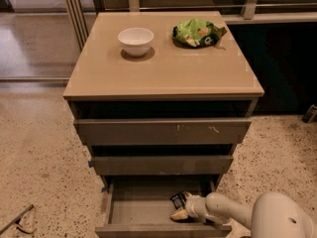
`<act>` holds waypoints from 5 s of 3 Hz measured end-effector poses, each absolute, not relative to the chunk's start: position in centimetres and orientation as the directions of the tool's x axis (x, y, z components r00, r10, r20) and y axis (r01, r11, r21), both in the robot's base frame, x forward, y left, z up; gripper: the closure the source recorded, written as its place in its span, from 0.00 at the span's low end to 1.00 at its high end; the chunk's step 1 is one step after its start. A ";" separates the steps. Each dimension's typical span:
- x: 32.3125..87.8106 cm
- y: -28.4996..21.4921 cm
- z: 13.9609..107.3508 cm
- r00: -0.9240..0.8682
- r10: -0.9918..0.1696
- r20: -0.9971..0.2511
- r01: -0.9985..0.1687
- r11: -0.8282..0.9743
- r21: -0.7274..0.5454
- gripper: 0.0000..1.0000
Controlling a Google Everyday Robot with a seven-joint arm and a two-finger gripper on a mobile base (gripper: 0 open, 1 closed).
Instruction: Pick rxbar blueberry from bottom drawer and place on counter
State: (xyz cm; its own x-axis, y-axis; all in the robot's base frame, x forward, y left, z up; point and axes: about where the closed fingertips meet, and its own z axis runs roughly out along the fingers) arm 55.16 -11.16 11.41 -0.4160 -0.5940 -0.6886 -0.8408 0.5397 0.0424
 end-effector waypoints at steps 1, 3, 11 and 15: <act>55.3 -11.5 10.8 -0.437 -0.591 -0.678 -0.820 0.572 0.030 0.31; 55.3 -11.8 10.9 -0.440 -0.597 -0.671 -0.811 0.586 0.011 0.69; 51.8 -8.2 17.3 -0.051 -0.776 -0.628 -0.998 0.053 0.016 1.00; 51.1 -2.9 38.7 0.008 -0.827 -0.562 -1.000 0.007 -0.025 1.00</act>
Offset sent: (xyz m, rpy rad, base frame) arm 0.0040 -0.0135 -0.0083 -0.0422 -0.0185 -0.0859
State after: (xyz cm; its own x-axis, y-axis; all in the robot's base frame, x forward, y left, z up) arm 51.10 -2.95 38.73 0.0084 -0.8269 -0.5622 -0.9997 0.0069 -0.0250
